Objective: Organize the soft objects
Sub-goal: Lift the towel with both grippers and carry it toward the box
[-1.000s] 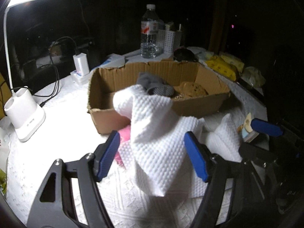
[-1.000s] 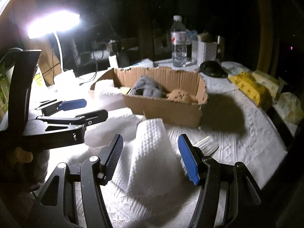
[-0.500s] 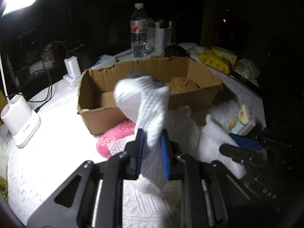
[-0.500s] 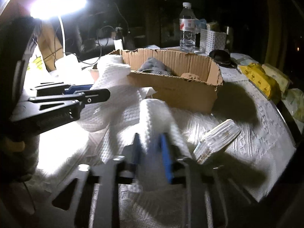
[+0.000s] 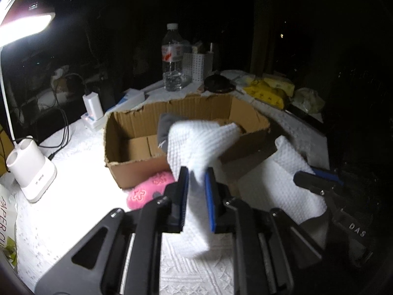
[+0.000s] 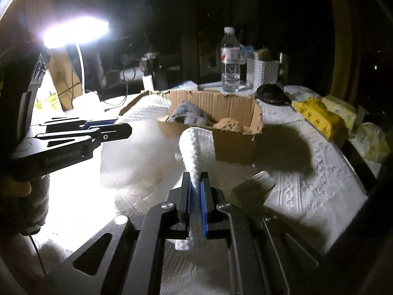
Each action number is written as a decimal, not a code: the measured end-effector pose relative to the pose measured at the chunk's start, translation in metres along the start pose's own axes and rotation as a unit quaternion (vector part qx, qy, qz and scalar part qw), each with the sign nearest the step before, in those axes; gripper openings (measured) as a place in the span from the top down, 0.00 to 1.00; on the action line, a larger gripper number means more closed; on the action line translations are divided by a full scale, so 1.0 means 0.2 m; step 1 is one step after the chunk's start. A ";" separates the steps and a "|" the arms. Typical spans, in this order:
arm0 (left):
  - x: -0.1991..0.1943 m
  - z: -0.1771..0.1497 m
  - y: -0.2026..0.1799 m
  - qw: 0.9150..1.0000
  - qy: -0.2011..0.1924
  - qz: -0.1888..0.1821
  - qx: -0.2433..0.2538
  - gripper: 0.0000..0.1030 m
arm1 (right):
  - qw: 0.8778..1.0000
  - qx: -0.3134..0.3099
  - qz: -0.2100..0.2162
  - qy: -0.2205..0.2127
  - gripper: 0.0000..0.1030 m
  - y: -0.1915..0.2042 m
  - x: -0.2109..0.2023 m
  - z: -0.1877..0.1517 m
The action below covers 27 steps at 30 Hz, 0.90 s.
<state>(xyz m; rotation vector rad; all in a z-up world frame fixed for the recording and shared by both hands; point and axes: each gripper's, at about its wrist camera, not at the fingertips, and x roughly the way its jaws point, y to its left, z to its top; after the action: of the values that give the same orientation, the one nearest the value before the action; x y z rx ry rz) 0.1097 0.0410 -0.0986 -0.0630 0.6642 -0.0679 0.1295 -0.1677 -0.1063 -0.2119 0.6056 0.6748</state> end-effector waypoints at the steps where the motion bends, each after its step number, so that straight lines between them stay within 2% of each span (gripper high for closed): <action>1: -0.02 0.01 0.00 1.000 -0.005 0.000 0.000 0.87 | 1.000 0.000 -0.002 -0.005 0.93 0.00 -0.02 0.01; 7: -0.08 0.04 0.00 1.000 -0.023 0.002 0.002 0.87 | 1.000 -0.002 -0.007 -0.026 0.93 -0.01 -0.08 0.05; 11: -0.05 0.04 0.01 1.000 -0.007 -0.003 0.003 0.87 | 0.999 -0.003 -0.008 -0.031 0.93 -0.01 -0.10 0.06; 13: -0.01 0.04 0.01 1.000 0.011 -0.014 0.002 0.79 | 1.000 -0.001 -0.008 -0.030 0.93 -0.02 -0.09 0.05; 15: 0.03 0.02 0.01 1.000 0.024 -0.004 0.004 0.71 | 1.000 0.001 -0.009 -0.028 0.93 -0.02 -0.09 0.05; 18: 0.08 0.00 0.02 0.999 0.036 0.009 0.002 0.70 | 1.000 0.004 -0.007 -0.027 0.93 -0.03 -0.08 0.04; 20: 0.12 -0.02 0.01 0.999 0.048 0.016 0.010 0.65 | 1.000 0.006 -0.006 -0.026 0.93 -0.04 -0.08 0.04; 21: 0.14 -0.03 0.00 0.998 0.054 0.017 0.014 0.46 | 1.000 0.006 -0.005 -0.025 0.93 -0.04 -0.08 0.04; 22: 0.16 -0.05 0.00 0.998 0.059 0.014 0.014 0.31 | 1.000 0.007 -0.004 -0.024 0.93 -0.04 -0.08 0.04; 27: 0.18 -0.08 0.00 0.998 0.056 0.003 0.014 0.33 | 1.000 0.009 0.000 -0.021 0.93 -0.04 -0.06 0.03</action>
<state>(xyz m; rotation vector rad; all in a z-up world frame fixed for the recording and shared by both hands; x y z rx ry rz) 0.1285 0.0377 -0.1325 -0.0293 0.7759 -0.0751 0.1298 -0.1784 -0.0939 -0.1807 0.5704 0.6716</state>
